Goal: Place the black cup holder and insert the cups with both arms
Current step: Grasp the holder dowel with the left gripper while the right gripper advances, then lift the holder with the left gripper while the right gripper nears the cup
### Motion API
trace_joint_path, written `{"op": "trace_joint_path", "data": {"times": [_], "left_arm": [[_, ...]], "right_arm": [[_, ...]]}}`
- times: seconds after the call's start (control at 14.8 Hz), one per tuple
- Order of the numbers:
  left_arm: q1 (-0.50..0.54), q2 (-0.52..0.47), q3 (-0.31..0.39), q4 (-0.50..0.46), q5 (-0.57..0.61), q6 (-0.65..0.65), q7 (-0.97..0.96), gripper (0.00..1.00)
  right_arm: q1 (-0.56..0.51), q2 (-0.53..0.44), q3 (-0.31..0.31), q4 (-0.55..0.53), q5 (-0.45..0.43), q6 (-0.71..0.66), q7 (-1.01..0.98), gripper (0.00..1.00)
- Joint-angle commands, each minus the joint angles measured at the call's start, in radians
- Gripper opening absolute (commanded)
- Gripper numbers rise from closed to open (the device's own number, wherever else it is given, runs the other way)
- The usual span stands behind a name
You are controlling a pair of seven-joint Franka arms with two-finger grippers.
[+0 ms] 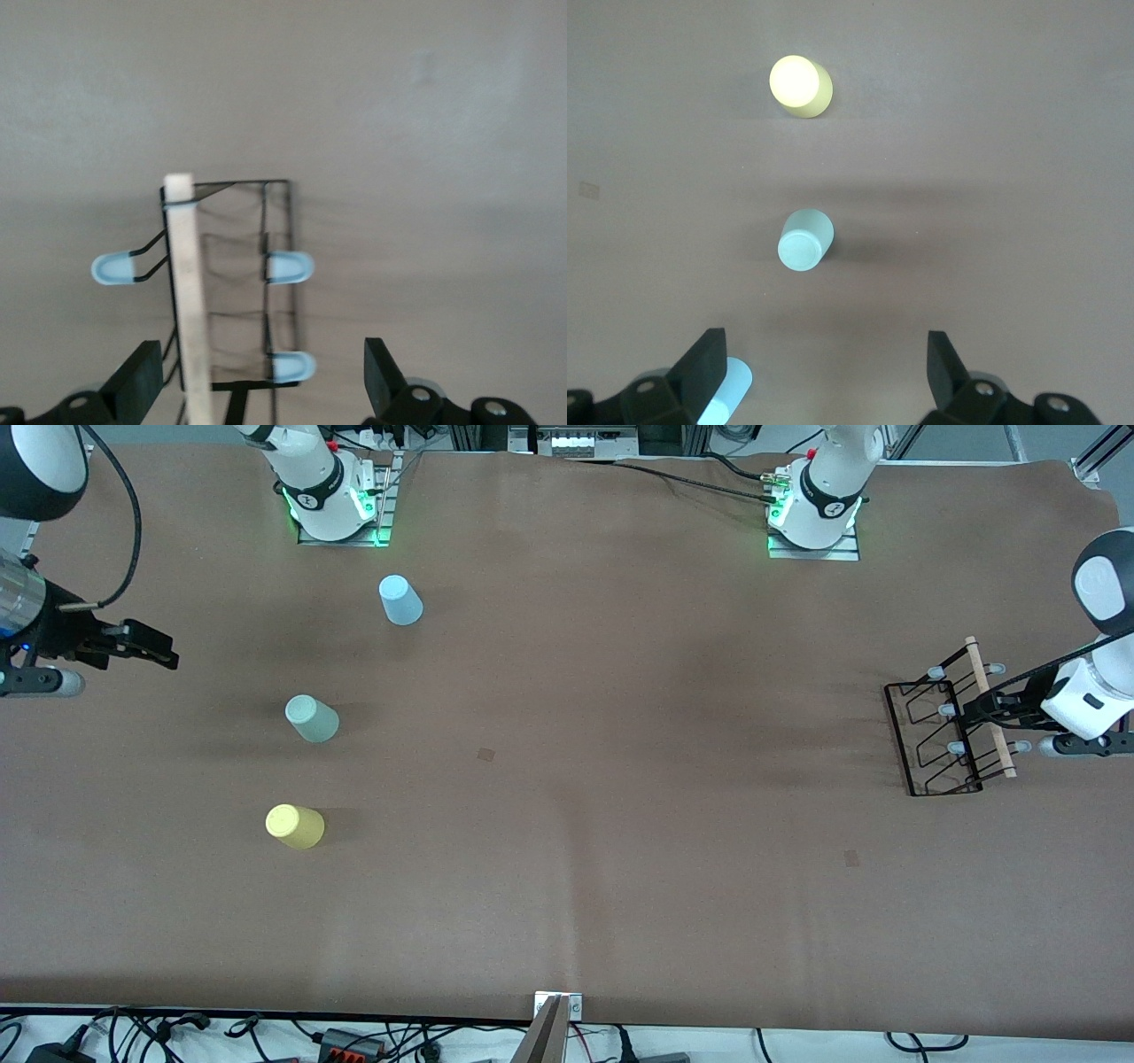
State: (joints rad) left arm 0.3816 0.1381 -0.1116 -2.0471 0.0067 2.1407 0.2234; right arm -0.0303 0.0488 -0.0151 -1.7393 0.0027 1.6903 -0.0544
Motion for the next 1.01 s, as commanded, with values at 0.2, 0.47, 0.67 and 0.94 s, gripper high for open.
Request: {"op": "trace_joint_path", "data": {"times": [0.2, 0.47, 0.67, 0.94], "left_arm": [[0.048, -0.003, -0.005, -0.065, -0.011, 0.035, 0.068, 0.93], [0.048, 0.017, -0.005, -0.082, -0.011, 0.034, 0.068, 0.71], [0.057, 0.025, -0.005, -0.081, -0.011, 0.036, 0.073, 0.65], [0.066, 0.025, -0.005, -0.077, -0.011, 0.031, 0.076, 0.48]], "right_arm": [[0.012, 0.045, 0.004, 0.000, 0.014, 0.019, 0.005, 1.00], [0.013, 0.055, 0.006, 0.001, 0.016, 0.020, 0.005, 1.00], [0.032, 0.055, 0.004, 0.000, 0.017, 0.037, 0.007, 1.00], [0.050, 0.075, 0.004, 0.000, 0.020, 0.037, 0.007, 1.00]]}}
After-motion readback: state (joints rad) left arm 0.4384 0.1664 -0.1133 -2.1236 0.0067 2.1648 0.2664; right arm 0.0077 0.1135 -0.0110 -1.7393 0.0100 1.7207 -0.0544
